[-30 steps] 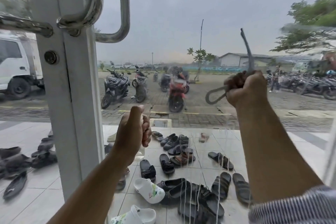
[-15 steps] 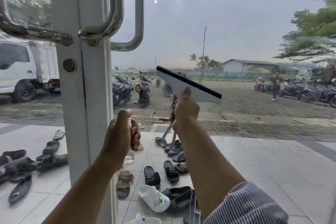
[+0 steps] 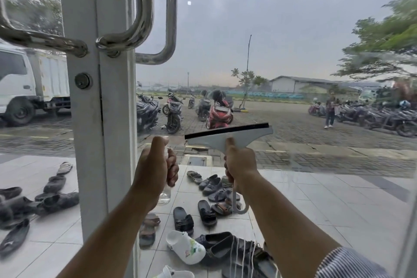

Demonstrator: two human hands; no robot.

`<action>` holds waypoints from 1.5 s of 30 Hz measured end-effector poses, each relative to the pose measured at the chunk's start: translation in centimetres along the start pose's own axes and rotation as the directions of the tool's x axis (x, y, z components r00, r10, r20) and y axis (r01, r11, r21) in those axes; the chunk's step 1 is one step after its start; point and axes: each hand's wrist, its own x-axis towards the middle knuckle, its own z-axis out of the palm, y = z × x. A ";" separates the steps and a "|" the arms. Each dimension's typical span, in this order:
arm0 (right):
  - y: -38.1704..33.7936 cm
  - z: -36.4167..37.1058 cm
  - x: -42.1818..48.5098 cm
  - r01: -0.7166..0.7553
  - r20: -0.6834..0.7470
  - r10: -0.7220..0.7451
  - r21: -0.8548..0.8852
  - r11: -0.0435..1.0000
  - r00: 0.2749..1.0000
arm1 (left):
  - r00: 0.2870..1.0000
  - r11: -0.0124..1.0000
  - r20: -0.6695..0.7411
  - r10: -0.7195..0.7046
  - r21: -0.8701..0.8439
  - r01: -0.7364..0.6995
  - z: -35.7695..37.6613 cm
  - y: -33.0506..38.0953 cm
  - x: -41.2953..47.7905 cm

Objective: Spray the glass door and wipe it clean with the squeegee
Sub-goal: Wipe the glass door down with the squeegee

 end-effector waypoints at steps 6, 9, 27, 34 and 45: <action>-4.7 -1.1 -1.0 0.361 0.108 -0.345 -0.253 0.898 0.933 | 1.000 1.000 -0.002 0.000 -0.019 0.000 -0.6 0.3 -0.3; -8.7 0.2 -1.2 0.573 0.364 -0.447 -0.600 0.558 0.817 | 1.000 1.000 -0.025 0.017 -0.004 -0.017 -1.4 0.1 0.2; -9.4 -1.7 1.2 0.450 0.344 -0.453 -0.881 0.148 0.823 | 0.999 0.999 0.008 -0.052 -0.005 0.052 1.5 -1.0 2.4; -8.5 -7.2 1.1 0.295 0.181 -0.489 -0.941 0.165 0.853 | 0.999 1.000 0.047 -0.027 -0.013 0.027 2.7 -0.8 1.8; -10.5 3.3 -0.5 0.576 0.475 -0.559 -0.817 0.006 0.680 | 0.999 0.999 0.040 -0.028 0.016 0.028 2.1 -1.2 2.2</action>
